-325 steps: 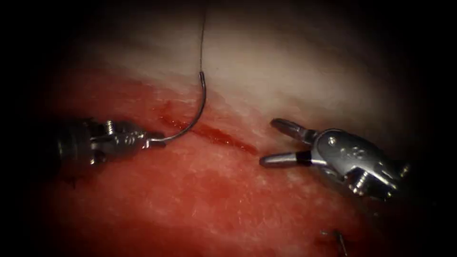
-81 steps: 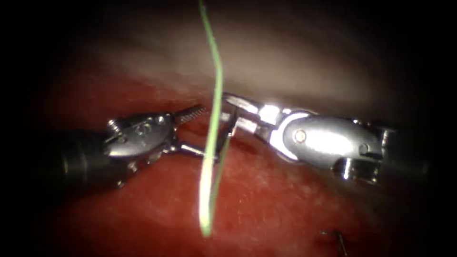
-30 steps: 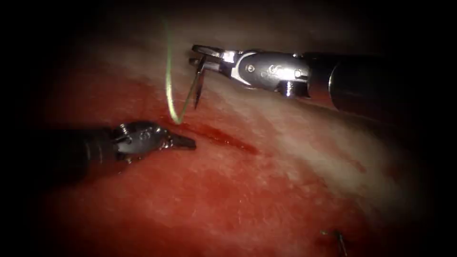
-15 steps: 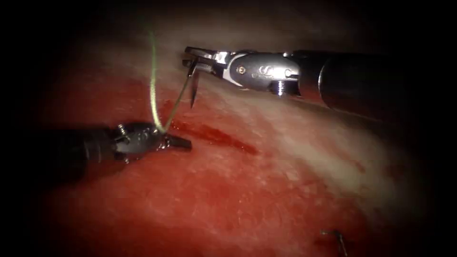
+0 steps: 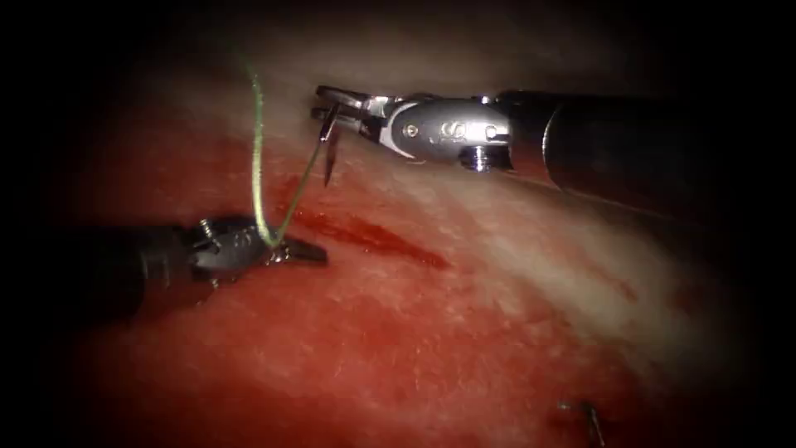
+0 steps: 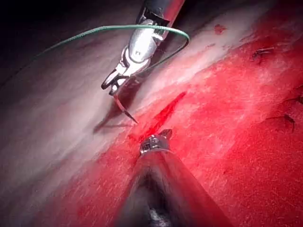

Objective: Wound Closure

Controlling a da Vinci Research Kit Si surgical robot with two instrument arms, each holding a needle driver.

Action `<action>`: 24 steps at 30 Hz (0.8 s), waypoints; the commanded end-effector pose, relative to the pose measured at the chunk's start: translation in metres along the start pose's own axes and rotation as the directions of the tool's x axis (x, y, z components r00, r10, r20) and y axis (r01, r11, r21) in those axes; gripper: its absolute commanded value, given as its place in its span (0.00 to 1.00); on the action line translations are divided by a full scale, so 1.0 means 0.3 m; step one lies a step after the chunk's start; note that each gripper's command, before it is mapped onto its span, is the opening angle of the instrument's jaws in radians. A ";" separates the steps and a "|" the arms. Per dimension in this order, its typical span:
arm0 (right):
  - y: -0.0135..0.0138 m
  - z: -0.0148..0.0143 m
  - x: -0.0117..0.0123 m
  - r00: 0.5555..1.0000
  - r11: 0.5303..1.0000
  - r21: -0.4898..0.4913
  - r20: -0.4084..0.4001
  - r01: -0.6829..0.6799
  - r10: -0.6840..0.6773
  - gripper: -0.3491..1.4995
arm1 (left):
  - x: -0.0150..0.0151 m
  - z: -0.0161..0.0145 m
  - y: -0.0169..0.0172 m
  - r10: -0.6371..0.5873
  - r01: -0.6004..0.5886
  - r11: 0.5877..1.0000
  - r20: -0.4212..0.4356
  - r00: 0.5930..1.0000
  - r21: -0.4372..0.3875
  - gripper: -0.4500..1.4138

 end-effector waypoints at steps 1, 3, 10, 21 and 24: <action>-0.0002 0.0034 -0.0011 1.000 1.000 0.001 -0.005 0.001 -0.001 0.00 | 0.000 0.003 -0.001 0.001 -0.001 1.000 -0.002 1.000 -0.004 0.03; 0.0000 0.0033 -0.0012 1.000 1.000 0.001 -0.005 0.001 -0.001 0.00 | -0.001 0.003 -0.001 0.001 -0.001 1.000 -0.002 1.000 -0.004 0.03; -0.0010 0.0038 -0.0017 1.000 1.000 -0.001 -0.008 0.004 -0.004 0.00 | -0.001 0.002 -0.001 -0.004 0.004 1.000 -0.002 1.000 -0.005 0.03; -0.0028 0.0048 -0.0036 1.000 1.000 0.000 -0.008 0.012 -0.012 0.00 | -0.001 0.002 -0.001 -0.002 0.002 1.000 0.001 1.000 -0.009 0.02; -0.0034 0.0049 -0.0042 1.000 1.000 0.006 -0.005 0.020 -0.020 0.00 | -0.001 0.002 -0.001 -0.008 0.008 1.000 0.001 1.000 -0.009 0.02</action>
